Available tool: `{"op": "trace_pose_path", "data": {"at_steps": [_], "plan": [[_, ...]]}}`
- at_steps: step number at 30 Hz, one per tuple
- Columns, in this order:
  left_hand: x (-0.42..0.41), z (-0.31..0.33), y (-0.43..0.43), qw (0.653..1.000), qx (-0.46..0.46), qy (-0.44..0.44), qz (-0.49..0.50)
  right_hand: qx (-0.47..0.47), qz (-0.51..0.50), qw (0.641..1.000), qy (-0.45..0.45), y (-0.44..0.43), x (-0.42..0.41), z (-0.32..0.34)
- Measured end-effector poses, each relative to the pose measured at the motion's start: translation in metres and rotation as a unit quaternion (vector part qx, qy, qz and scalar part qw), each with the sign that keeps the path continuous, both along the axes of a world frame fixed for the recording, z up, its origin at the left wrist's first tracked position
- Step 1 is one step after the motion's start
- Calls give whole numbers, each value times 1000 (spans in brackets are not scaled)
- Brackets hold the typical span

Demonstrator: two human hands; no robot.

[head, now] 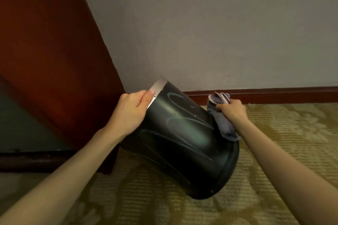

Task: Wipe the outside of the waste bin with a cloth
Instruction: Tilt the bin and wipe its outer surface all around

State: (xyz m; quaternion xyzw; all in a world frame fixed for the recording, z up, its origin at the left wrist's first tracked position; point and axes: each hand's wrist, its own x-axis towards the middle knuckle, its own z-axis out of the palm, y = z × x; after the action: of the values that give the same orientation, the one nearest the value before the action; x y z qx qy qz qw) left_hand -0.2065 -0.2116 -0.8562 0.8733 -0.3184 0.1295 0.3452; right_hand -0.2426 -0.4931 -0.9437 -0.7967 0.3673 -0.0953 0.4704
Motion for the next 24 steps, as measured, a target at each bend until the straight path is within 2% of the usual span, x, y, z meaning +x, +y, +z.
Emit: {"op": "trace_pose_path", "data": {"at_steps": [5,11,18,21,24], "plan": [[3,0,-2,999,13,20,37,-42,26,999,-15,9,2,5],[9,3,0,998,18,51,43,-81,-25,995,-50,46,-22,23],[20,2,-3,993,28,85,82,-111,-82,964,-229,131,-70,26],[21,1,-5,992,24,72,97,-172,-61,948,-260,159,-84,13],[18,0,-4,994,7,48,99,-184,-48,942,-275,163,-87,7]]}}
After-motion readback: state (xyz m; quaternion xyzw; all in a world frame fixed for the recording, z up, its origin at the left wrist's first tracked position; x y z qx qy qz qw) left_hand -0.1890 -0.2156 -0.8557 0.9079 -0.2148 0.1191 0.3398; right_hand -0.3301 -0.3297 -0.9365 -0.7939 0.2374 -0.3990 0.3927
